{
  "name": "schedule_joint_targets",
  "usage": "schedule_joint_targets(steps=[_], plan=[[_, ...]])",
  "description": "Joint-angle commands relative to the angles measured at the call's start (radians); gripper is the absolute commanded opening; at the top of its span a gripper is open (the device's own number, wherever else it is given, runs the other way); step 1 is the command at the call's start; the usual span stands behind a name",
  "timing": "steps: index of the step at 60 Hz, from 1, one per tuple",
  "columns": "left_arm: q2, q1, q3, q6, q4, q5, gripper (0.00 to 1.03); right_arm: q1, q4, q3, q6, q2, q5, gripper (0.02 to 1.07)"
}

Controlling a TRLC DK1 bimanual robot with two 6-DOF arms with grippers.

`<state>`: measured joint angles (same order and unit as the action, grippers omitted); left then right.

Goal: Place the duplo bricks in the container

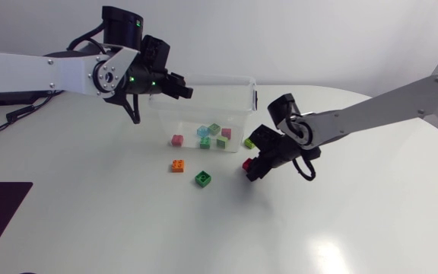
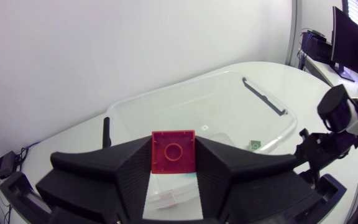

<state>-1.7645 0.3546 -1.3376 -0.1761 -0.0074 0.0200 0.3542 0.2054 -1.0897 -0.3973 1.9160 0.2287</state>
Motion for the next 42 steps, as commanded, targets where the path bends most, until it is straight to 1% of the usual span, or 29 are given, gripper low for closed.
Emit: schedule_joint_targets(steps=[1, 3, 5, 9, 12, 14, 20, 24, 28, 35, 40, 42], plan=[[-0.059, -0.002, -0.074, 0.026, 0.020, -0.012, 0.25, 0.006, 0.012, 0.050, -0.008, -0.110, 0.003, 0.24], [-0.073, -0.003, -0.087, 0.027, 0.020, -0.017, 0.29, 0.006, 0.025, 0.057, -0.006, -0.143, 0.003, 0.24], [-0.085, -0.003, -0.100, 0.029, 0.020, -0.020, 0.40, 0.008, 0.043, 0.062, 0.000, -0.181, 0.001, 0.24], [-0.102, -0.006, -0.121, 0.027, 0.017, -0.037, 0.66, 0.012, 0.075, 0.059, 0.009, -0.249, 0.000, 0.24], [-0.104, -0.006, -0.127, 0.027, 0.012, -0.037, 0.81, 0.017, 0.101, 0.050, 0.018, -0.288, -0.002, 0.24], [-0.104, -0.006, -0.127, 0.027, 0.009, -0.037, 0.85, 0.022, 0.127, 0.034, 0.023, -0.314, -0.003, 0.24], [-0.082, -0.008, -0.118, 0.023, -0.005, -0.037, 0.92, 0.035, 0.193, -0.027, 0.048, -0.371, -0.014, 0.24], [-0.061, -0.011, -0.107, 0.023, -0.020, -0.037, 0.94, 0.046, 0.226, -0.073, 0.060, -0.382, -0.026, 0.24], [-0.023, -0.017, -0.084, 0.021, -0.043, -0.037, 0.94, 0.055, 0.250, -0.128, 0.075, -0.382, -0.043, 0.24], [0.080, -0.014, -0.017, 0.012, -0.115, -0.031, 0.94, 0.072, 0.276, -0.216, 0.100, -0.362, -0.068, 0.24], [0.145, -0.013, 0.028, -0.008, -0.189, -0.029, 0.94, 0.086, 0.287, -0.282, 0.115, -0.322, -0.091, 0.24], [0.174, -0.014, 0.057, -0.010, -0.203, -0.028, 0.94, 0.092, 0.292, -0.309, 0.123, -0.301, -0.098, 0.24]])
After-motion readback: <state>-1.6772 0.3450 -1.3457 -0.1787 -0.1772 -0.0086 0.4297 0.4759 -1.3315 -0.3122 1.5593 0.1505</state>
